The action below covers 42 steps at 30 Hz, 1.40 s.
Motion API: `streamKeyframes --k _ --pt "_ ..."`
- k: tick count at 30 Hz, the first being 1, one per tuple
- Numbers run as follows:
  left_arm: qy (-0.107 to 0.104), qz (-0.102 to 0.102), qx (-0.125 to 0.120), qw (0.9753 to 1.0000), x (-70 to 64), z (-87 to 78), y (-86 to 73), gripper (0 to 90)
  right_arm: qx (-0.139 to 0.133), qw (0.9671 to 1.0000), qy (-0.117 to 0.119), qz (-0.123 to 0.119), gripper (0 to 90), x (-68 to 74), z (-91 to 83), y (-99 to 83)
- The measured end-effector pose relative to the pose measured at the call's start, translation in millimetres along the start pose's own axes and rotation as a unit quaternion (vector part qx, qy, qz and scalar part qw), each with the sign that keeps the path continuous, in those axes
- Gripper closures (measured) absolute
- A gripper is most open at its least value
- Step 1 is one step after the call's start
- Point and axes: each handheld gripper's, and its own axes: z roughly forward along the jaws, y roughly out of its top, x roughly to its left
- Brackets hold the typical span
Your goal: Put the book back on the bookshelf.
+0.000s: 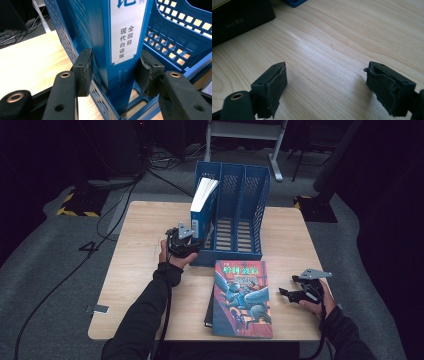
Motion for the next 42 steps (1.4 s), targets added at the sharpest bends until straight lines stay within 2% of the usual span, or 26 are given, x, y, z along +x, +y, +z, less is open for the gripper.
streamKeyframes --k 10,22,33,39,42 --pt "0.01 0.003 0.021 0.9997 3.2 11.4 12.0 51.9 0.0 1.0 0.001 0.001 17.2 -0.2 0.1 0.1" --pt "0.032 -0.005 0.03 0.999 6.2 25.1 21.4 52.3 0.0 1.0 0.0 0.001 17.2 -0.2 0.1 0.1" --pt "0.06 -0.022 0.029 0.9976 8.3 35.3 27.5 53.1 0.0 1.0 0.0 0.0 17.2 -0.3 0.2 0.0" --pt "0.071 -0.039 0.026 0.9964 10.5 40.5 29.6 54.2 0.0 1.0 0.0 0.0 17.2 -0.3 0.2 0.0" --pt "0.073 -0.037 0.027 0.9963 10.0 42.3 31.5 54.2 0.0 1.0 0.001 0.001 17.2 -0.3 0.2 0.0"
